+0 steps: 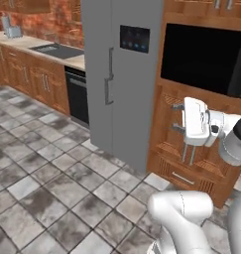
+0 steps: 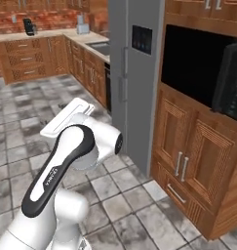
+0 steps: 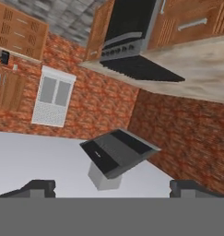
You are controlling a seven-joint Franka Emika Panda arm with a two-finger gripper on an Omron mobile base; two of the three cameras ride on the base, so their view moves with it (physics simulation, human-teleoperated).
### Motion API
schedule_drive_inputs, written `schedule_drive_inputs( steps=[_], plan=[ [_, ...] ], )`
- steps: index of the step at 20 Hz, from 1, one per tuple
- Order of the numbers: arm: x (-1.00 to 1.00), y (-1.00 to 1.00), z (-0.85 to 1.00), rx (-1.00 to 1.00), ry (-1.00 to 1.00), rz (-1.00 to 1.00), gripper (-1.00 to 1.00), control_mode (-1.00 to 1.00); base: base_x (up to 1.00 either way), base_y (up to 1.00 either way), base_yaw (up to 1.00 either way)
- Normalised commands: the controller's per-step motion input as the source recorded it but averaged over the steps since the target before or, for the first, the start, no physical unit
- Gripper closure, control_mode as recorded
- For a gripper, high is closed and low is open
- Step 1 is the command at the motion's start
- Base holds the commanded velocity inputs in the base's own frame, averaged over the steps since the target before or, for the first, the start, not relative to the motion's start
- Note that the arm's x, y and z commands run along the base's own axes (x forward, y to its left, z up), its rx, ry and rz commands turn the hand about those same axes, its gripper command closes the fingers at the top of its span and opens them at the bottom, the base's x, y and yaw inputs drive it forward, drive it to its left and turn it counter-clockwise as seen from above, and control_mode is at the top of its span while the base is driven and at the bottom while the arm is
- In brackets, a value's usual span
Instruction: Retrieve the wine glasses from the counter and place one next to each plate.
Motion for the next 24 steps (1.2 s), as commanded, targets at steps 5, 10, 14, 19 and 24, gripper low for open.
schedule_drive_inputs(
  steps=[5, 10, 14, 19, 24],
  plan=[
    [0.00, 0.00, 0.00, 0.00, 0.00, 0.00, -1.00, 1.00, 1.00, 0.94, 0.00],
    [0.00, 0.00, 0.00, 0.00, 0.00, 0.00, -1.00, 1.00, 1.00, 0.04, 0.00],
    [0.00, 0.00, 0.00, 0.00, 0.00, 0.00, -1.00, 1.00, 1.00, 0.13, -0.01],
    [0.00, 0.00, 0.00, 0.00, 0.00, 0.00, -1.00, 1.00, 1.00, 0.72, -0.14],
    [0.00, 0.00, 0.00, 0.00, 0.00, 0.00, -1.00, 1.00, 1.00, 0.82, -0.37]
  ],
)
